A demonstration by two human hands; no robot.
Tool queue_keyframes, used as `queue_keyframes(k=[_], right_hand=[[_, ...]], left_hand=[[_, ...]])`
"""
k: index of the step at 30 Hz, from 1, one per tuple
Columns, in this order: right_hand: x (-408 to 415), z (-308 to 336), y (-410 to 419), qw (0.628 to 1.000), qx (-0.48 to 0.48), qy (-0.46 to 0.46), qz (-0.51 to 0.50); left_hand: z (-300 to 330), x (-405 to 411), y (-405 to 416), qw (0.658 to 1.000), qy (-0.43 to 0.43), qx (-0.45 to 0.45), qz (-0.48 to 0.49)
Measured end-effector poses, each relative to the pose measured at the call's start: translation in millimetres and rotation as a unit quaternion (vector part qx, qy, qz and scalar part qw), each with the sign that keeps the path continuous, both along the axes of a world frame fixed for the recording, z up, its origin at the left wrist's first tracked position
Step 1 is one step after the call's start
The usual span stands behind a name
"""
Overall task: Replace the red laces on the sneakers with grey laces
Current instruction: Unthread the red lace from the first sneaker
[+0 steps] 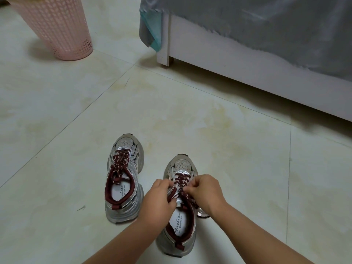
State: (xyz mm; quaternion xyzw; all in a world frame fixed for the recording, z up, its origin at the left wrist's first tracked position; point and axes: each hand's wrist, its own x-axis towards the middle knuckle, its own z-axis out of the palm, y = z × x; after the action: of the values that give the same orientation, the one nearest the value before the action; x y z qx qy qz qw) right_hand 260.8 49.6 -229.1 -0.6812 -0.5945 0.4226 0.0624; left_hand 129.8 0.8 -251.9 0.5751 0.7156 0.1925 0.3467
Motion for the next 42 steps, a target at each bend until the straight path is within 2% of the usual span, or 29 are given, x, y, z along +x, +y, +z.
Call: queue_keyframes(k=[4, 7, 10, 12, 15, 18, 20, 23, 25, 29, 31, 35, 38, 40, 42], right_hand=[[-7, -2, 8, 0.999, -0.015, -0.032, 0.012], [-6, -1, 12, 0.994, -0.002, -0.052, 0.091], [-5, 3, 20, 0.955, 0.087, -0.154, 0.236], [-6, 2, 22, 0.937, 0.139, -0.173, 0.271], [-4, -3, 16, 0.964, 0.114, -0.11, 0.216], [0, -8, 12, 0.996, 0.0, 0.009, 0.093], [0, -9, 11, 0.995, -0.046, 0.088, 0.032], [2, -9, 13, 0.986, -0.079, 0.146, -0.005], [4, -9, 16, 0.989, -0.08, 0.128, 0.007], [2, -8, 18, 0.994, -0.016, 0.014, 0.103], [1, -10, 14, 0.996, -0.012, 0.037, 0.08], [4, -14, 2, 0.984, -0.076, 0.157, -0.029], [6, -15, 3, 0.98, -0.108, 0.161, -0.039], [8, -8, 10, 0.987, -0.089, 0.134, -0.015], [11, -3, 17, 0.996, -0.016, 0.025, 0.078]], left_hand=[[-2, -2, 1, 1.0, 0.005, 0.017, -0.002], [-4, -4, -2, 1.0, 0.007, 0.029, -0.005], [-4, -4, -3, 0.999, 0.004, 0.036, -0.01], [-4, -4, -3, 0.999, 0.004, 0.037, -0.009], [-5, -6, -4, 0.999, -0.003, 0.038, 0.01], [-5, -7, -5, 0.999, -0.006, 0.034, 0.021], [-4, -6, -5, 0.999, -0.002, 0.033, 0.022], [-4, -7, -7, 0.999, -0.002, 0.036, 0.015], [-4, -7, -8, 0.999, 0.0, 0.038, 0.004], [-4, -8, -7, 0.999, 0.004, 0.034, 0.002], [-5, -7, -6, 0.999, 0.002, 0.033, 0.009], [-4, -6, -6, 0.999, 0.001, 0.032, 0.015], [-5, -8, -7, 0.999, 0.014, 0.031, 0.003], [-5, -9, -7, 0.999, 0.01, 0.032, -0.01], [-4, -9, -7, 0.999, 0.008, 0.029, -0.026]])
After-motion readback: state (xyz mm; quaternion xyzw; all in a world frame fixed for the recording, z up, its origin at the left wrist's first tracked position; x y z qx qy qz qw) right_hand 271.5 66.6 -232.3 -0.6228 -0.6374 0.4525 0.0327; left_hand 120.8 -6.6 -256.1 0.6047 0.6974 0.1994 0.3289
